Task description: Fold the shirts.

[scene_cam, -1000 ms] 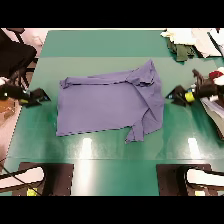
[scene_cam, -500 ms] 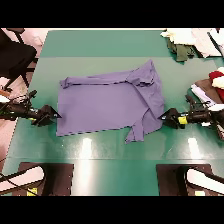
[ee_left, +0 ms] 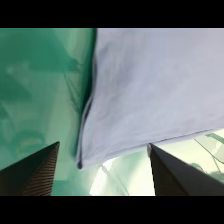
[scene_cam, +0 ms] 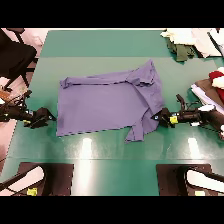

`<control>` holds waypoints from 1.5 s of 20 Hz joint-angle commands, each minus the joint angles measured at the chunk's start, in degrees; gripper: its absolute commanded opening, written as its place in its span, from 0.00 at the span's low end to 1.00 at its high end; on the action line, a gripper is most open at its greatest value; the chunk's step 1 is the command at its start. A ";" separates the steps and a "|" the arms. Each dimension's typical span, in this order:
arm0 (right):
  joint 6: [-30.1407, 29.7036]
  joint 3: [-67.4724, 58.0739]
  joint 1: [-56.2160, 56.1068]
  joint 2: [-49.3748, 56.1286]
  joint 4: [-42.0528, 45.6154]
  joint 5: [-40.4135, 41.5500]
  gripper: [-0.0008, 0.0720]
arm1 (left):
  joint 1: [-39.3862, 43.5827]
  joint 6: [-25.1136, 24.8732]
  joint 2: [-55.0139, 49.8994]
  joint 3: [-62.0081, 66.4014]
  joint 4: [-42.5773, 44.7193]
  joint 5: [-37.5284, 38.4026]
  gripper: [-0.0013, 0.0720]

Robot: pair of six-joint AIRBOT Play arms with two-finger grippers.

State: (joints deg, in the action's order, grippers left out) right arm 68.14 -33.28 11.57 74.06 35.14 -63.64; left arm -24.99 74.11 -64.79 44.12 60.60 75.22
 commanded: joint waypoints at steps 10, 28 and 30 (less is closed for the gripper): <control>3.76 12.15 0.39 -15.56 -4.55 9.68 0.53 | -0.02 0.83 1.31 -3.78 0.11 -0.52 0.86; -4.59 12.20 6.62 -16.94 -14.23 2.56 0.04 | 0.02 -1.16 1.40 -14.14 -10.58 -6.58 0.86; -4.61 12.17 6.62 -16.94 -14.23 1.86 0.04 | 0.02 -1.81 1.33 -16.28 -10.47 -8.81 0.86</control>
State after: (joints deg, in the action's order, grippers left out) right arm 63.64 -21.08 17.85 57.41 21.12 -60.77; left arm -25.04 73.71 -63.33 31.22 52.38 71.37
